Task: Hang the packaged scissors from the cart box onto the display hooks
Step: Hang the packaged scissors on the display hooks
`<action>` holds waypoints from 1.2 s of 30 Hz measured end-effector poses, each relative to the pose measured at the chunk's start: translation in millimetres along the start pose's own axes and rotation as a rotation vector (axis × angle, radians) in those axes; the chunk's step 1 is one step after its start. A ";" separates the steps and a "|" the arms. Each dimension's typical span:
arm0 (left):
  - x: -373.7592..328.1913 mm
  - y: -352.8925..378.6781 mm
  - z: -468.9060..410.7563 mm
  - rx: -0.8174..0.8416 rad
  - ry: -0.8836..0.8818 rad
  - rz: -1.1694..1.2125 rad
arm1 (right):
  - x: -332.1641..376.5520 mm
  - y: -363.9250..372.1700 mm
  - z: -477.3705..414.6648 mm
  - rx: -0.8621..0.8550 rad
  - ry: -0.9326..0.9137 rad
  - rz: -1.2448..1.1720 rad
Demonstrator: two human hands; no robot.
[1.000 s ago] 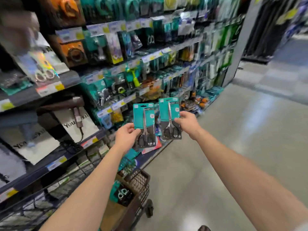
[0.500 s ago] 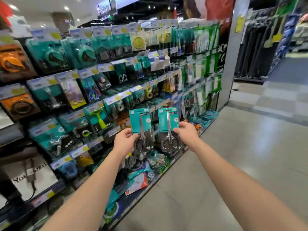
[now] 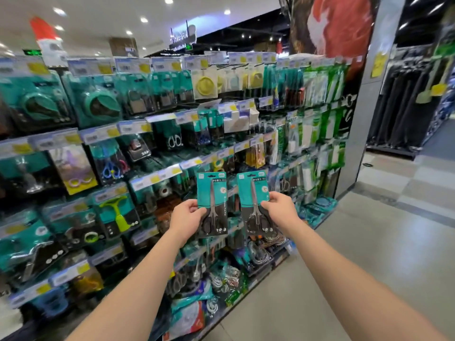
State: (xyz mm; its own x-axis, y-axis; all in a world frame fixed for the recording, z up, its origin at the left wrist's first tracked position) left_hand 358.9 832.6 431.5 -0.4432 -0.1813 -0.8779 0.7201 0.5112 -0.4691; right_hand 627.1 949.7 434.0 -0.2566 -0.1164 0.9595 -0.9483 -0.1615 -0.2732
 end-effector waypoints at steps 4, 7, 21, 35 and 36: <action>-10.4 30.0 -75.7 -0.013 0.008 0.008 | -6.9 0.0 -89.3 0.020 0.030 -0.017; -11.9 48.3 -131.6 -0.019 -0.011 -0.005 | -13.3 8.0 -149.6 0.075 0.040 -0.013; 20.5 138.0 -258.1 -0.037 -0.190 -0.021 | -94.5 60.5 -354.1 0.289 0.150 0.070; 1.0 183.3 -270.3 -0.251 -0.344 -0.150 | -102.3 90.0 -478.9 0.561 0.119 -0.029; 0.4 186.8 -268.7 -0.259 -0.351 -0.156 | -102.3 93.2 -482.9 0.586 0.119 -0.047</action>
State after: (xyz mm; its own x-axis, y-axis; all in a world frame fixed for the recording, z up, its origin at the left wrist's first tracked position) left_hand 349.9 1153.8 369.3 -0.2962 -0.5235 -0.7989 0.4822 0.6401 -0.5982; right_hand 474.8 1419.8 343.7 -0.2684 0.0090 0.9633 -0.7069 -0.6811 -0.1906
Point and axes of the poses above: each hand's wrist, its own z-axis away from the middle knuckle, its own y-axis out of the palm, x = y × z, the point moved 7 cm from there along -z, towards the middle knuckle, and after that the axes turned 5 degrees about -z, right-handed, at the moved point
